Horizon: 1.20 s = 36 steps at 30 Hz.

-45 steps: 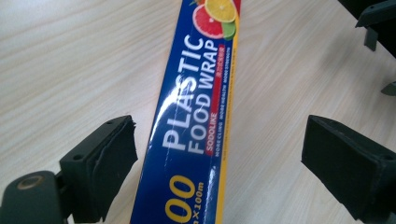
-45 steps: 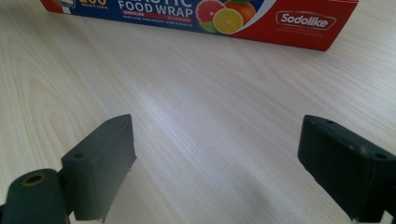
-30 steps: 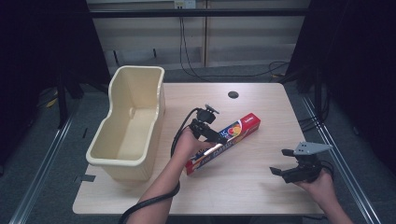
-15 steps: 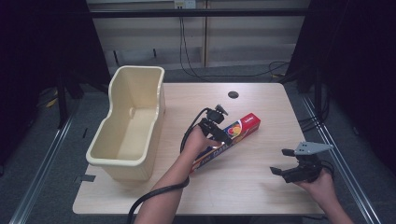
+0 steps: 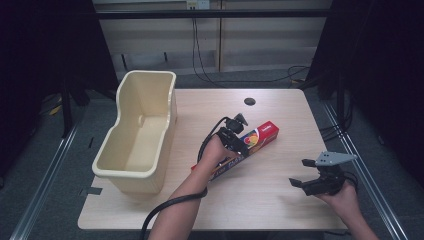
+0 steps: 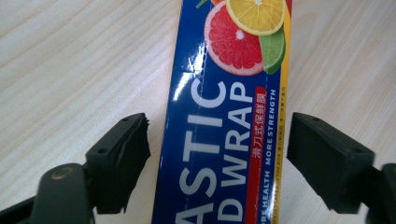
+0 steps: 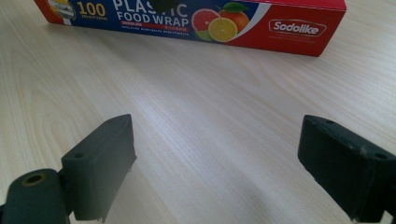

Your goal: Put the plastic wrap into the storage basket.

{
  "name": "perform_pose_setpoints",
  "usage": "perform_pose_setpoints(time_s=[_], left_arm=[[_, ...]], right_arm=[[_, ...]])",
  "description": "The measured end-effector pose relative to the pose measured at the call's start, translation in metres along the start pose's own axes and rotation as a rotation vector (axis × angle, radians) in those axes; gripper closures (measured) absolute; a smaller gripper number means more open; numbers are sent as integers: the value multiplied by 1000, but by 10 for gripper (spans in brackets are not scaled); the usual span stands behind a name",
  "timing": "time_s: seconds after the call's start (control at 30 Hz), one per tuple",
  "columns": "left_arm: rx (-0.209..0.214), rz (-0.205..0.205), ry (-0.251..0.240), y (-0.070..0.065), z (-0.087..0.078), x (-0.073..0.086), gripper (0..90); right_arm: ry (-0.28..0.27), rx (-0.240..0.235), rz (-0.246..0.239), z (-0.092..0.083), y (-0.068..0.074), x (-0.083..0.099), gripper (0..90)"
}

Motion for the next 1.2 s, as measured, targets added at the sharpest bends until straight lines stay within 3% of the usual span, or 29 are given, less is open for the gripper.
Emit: perform_pose_setpoints(time_s=[0.1, 0.17, 0.23, 0.3, 0.4, 0.57, 0.77, 0.87, 0.93, 1.0, 1.13, 1.2], left_arm=[[-9, 16, 12, 1, 1, -1, 263], [-1, -1, 8, 0, 4, -1, 286], [-16, 31, 29, 1, 3, -2, 335], [-16, 27, 25, 0, 4, -2, 345], [-36, 63, 15, 0, 1, -5, 377], [-59, 124, 74, -4, -1, -5, 395], [-60, 108, 97, -6, -9, -6, 401], [-56, 105, 94, -6, -19, -9, 402], [-55, 78, 83, -7, -30, -14, 402], [-48, 95, 87, -6, -38, -17, 402], [-44, 70, 86, -8, -54, -22, 401], [-40, 79, 82, -8, -61, -25, 401]], right_arm=[[0, -6, -5, 1, 1, -1, 107], [0, -7, -4, 1, 1, -1, 107], [-2, -4, -1, 0, 0, -1, 107], [-3, -4, -2, 0, 0, -1, 107], [-4, -3, -2, 0, 0, -1, 107], [-2, -6, -1, 0, 0, -1, 107], [-10, -3, 5, -2, -1, -1, 107], [-9, -1, 8, -1, -2, 0, 106], [-10, -5, 7, -1, -1, -1, 107], [-11, -3, 6, -1, -1, -1, 106], [-11, -3, 6, -1, -1, -1, 106], [-11, -3, 7, -1, -1, -1, 106]])
Point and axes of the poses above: each handheld gripper's, and its own axes: z roughly forward along the jaws, x roughly out of its underside, y roughly to its left, the point moved 6 cm from there along z, roughly forward along the jaws, and after that the axes turned 9 degrees about -y, right-handed, at the moved point
